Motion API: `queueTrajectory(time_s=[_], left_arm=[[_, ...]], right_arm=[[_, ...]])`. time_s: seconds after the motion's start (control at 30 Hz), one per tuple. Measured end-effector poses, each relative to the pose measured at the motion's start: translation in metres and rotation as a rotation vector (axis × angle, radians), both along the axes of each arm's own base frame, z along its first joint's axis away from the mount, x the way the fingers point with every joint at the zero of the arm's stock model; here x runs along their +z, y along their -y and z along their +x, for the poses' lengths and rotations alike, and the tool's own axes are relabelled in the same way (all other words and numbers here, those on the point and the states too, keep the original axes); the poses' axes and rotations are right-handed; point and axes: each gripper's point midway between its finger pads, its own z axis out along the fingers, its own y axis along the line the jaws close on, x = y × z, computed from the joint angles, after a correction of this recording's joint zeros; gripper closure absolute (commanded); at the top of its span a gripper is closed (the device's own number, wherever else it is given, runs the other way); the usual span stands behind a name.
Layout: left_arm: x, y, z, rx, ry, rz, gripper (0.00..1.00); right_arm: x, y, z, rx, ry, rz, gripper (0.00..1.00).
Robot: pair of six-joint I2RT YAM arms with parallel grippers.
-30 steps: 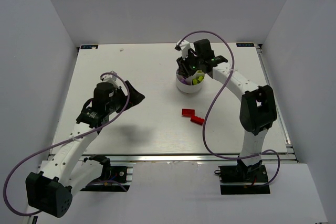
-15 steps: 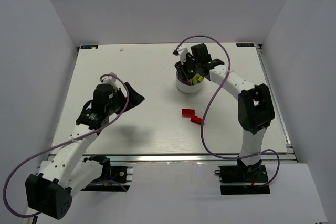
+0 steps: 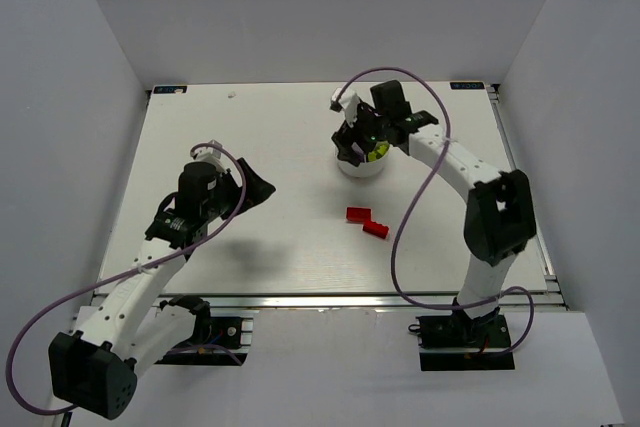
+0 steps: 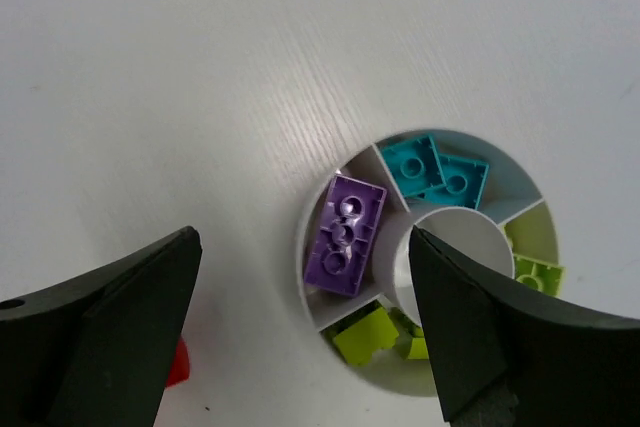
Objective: Sort the legos into containers by color
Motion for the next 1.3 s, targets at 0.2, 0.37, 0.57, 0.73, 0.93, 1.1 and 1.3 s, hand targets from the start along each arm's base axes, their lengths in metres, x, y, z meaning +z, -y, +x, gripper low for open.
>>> queueTrajectory(time_s=[0.2,0.37,0.57,0.73,0.93,1.1,1.3], left_arm=[[-0.005,0.0,-0.001,0.008,0.006,-0.015,0.02],[-0.003,-0.003,-0.006,0.016,0.025,-0.022,0.02],[-0.003,-0.004,-0.01,0.021,0.043,-0.035,0.02],[-0.009,-0.005,-0.014,0.026,0.028,-0.039,0.02],[-0.003,-0.006,-0.017,0.029,0.043,-0.047,0.02],[0.0,-0.008,-0.02,0.038,0.048,-0.056,0.02],[0.0,-0.009,-0.021,0.046,0.046,-0.061,0.02]], right_arm=[[0.052,0.03,-0.088,0.339,0.214,-0.017,0.22],[0.013,0.053,-0.154,0.578,0.14,-0.097,0.46],[-0.073,0.094,-0.214,0.537,-0.164,-0.187,0.27],[-0.08,0.097,-0.203,0.414,-0.202,-0.205,0.32],[-0.095,0.091,-0.182,0.3,-0.257,-0.223,0.34],[-0.109,0.085,-0.174,0.258,-0.297,-0.243,0.38],[-0.116,0.078,-0.169,0.233,-0.307,-0.255,0.45]])
